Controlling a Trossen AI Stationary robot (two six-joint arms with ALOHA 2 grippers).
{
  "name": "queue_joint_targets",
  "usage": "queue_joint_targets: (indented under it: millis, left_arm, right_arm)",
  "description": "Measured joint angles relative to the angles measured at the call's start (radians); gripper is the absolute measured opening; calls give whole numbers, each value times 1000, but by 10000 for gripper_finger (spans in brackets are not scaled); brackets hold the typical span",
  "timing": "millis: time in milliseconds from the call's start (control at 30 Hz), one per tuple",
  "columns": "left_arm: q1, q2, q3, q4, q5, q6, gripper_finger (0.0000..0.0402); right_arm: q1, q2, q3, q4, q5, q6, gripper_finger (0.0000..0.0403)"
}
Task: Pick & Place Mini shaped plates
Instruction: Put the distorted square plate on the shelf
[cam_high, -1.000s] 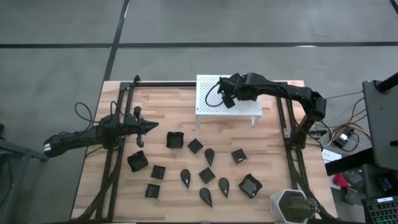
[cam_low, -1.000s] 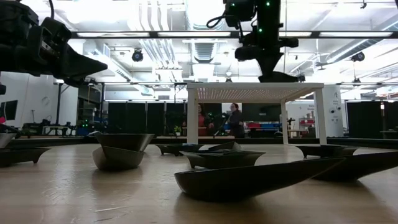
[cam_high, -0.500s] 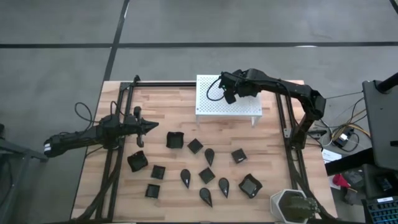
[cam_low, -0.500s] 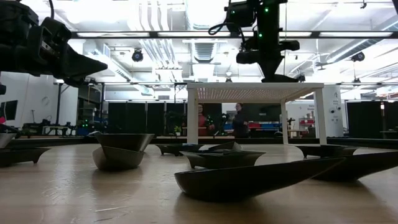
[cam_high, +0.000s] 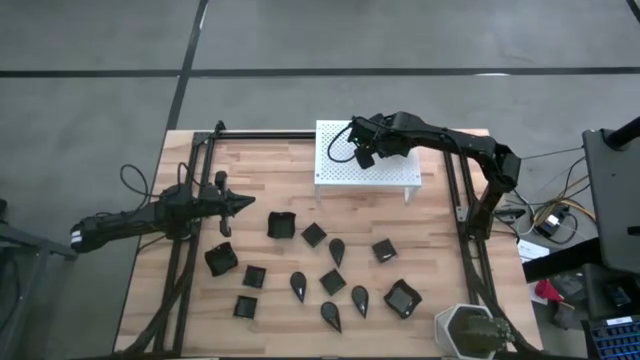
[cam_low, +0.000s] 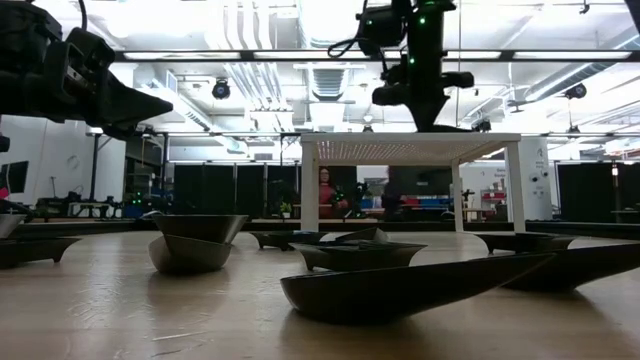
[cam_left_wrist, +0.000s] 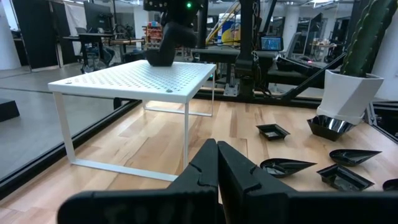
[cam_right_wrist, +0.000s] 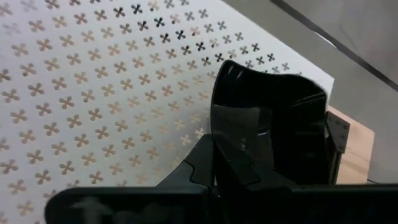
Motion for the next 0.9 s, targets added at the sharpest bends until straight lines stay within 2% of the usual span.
queue_joint_targets:
  millis: [467, 900]
  left_arm:
    - [0, 0, 0, 0, 0, 0, 0]
    - [0, 0, 0, 0, 0, 0, 0]
  right_arm:
    - [2, 36, 81, -3, -1, -52, 12]
    - [9, 36, 73, -9, -31, -60, 108]
